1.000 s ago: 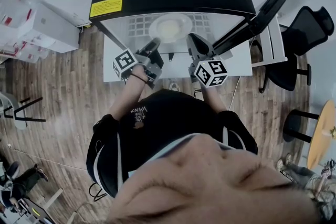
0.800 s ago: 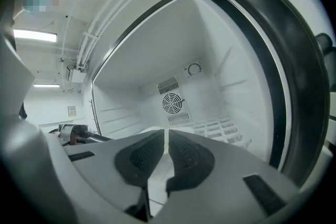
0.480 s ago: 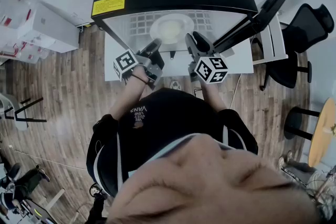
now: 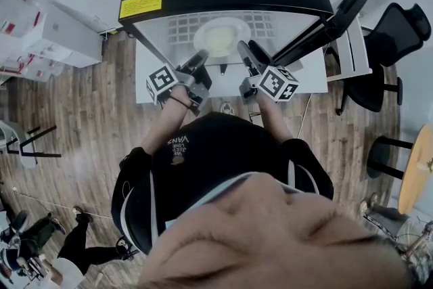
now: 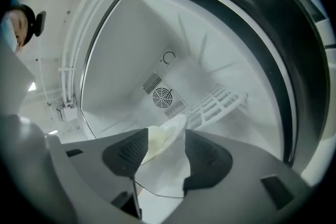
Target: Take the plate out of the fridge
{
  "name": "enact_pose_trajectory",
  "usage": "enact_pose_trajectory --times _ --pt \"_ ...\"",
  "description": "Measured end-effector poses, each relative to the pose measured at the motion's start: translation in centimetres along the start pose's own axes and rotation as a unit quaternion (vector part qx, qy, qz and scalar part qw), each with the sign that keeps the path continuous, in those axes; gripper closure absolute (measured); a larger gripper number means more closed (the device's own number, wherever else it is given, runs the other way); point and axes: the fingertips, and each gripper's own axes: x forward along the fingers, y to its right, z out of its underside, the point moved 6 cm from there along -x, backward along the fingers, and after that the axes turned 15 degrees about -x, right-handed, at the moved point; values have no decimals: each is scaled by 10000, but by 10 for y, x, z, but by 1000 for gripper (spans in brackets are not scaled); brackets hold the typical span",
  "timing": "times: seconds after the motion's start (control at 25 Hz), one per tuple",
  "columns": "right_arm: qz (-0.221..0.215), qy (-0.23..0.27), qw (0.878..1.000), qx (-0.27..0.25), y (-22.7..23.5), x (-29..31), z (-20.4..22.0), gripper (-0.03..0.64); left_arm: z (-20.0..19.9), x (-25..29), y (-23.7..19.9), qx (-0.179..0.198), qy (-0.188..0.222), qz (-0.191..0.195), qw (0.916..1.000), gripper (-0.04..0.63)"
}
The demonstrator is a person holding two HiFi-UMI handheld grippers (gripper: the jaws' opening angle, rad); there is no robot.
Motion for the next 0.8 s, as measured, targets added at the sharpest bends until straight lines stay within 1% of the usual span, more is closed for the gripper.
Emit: enact_pose_trajectory --times 0.2,0.4,0.52,0.64,0.8 --pt "-138 17 9970 756 3 4 7 407 0 -1 0 -3 -7 27 10000 565" --pt "-264 29 9925 1191 5 8 13 407 0 -2 -1 -9 13 12 10000 565" --pt "-266 -31 9916 1264 7 9 16 408 0 -1 -3 -4 21 18 10000 565" --pt "-225 -61 9927 1187 7 9 15 457 0 -2 -3 9 33 11 10000 565" --pt "-254 -45 9924 1202 6 9 15 472 0 -3 -3 36 38 21 10000 565"
